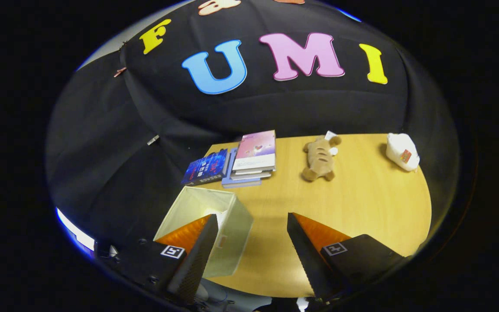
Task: Open the storage box then place both shoes into the box .Put the left shoe in first, then the right shoe, with the right side of both shoes facing outward in a uniform manner.
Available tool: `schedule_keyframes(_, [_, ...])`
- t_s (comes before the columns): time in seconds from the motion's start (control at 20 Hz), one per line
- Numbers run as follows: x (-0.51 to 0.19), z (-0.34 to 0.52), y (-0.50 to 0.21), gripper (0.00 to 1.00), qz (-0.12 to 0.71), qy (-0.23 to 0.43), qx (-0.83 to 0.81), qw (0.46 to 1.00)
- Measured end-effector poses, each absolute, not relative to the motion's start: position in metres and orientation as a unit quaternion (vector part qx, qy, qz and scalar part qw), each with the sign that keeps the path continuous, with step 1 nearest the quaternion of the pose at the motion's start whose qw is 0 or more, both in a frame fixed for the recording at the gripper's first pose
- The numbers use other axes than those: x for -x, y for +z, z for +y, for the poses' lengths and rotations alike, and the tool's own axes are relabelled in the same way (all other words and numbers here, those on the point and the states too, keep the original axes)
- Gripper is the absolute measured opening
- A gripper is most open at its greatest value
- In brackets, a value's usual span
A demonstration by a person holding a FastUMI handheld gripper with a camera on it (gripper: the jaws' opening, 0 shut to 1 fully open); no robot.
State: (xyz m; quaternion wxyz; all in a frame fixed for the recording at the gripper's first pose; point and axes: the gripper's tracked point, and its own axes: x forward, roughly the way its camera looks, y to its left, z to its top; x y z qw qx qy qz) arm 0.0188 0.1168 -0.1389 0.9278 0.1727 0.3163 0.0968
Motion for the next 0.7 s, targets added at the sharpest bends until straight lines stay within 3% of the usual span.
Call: schedule_keyframes(0.7, [0.044, -0.12, -0.085, 0.99, 0.151, 0.0, -0.095, 0.984])
